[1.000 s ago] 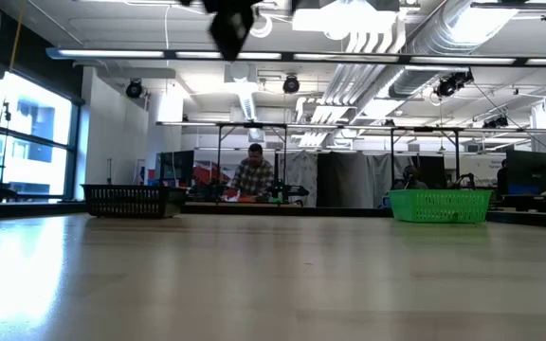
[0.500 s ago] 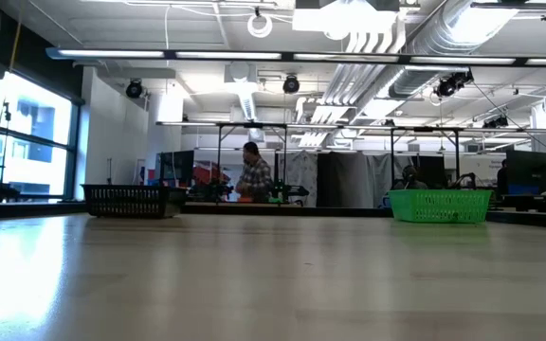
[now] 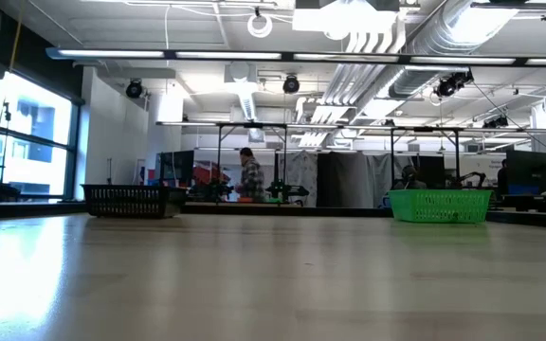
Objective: Sort crayons
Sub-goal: Put the blue crayon into the yellow bin, then return to Home Position
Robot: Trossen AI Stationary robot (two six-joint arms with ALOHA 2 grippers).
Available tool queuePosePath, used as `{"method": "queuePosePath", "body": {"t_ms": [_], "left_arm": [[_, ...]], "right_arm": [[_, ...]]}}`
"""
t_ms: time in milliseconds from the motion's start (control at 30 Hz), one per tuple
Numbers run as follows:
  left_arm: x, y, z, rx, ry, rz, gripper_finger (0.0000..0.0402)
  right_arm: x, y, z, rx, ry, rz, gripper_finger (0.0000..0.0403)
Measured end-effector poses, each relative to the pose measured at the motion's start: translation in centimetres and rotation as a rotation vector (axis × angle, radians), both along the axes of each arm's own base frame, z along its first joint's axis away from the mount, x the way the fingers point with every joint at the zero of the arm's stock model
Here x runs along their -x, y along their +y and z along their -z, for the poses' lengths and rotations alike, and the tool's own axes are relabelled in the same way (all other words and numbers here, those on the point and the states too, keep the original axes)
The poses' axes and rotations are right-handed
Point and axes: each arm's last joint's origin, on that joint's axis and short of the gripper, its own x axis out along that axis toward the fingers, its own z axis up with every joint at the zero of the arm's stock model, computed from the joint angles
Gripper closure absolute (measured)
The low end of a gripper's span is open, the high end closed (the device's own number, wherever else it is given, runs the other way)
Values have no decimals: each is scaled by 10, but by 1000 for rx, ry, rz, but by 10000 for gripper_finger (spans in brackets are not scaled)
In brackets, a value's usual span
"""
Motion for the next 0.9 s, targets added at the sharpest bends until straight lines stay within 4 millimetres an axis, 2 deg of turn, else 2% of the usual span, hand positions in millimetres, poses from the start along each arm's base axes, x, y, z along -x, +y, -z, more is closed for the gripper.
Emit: {"method": "queuePosePath", "body": {"t_ms": [467,600,733,900], "left_arm": [[-3,1,3,21,51,-30,344],[-5,3,3,1,36,21,342],[-19,7,0,1,-46,48,348],[-45,8,-10,26,-270,227,367]], "right_arm": [[0,0,1,6,6,0,293],[0,0,1,14,6,-2,293],[0,-1,-1,26,-17,29,293],[-1,-1,-2,64,-33,26,293]]}}
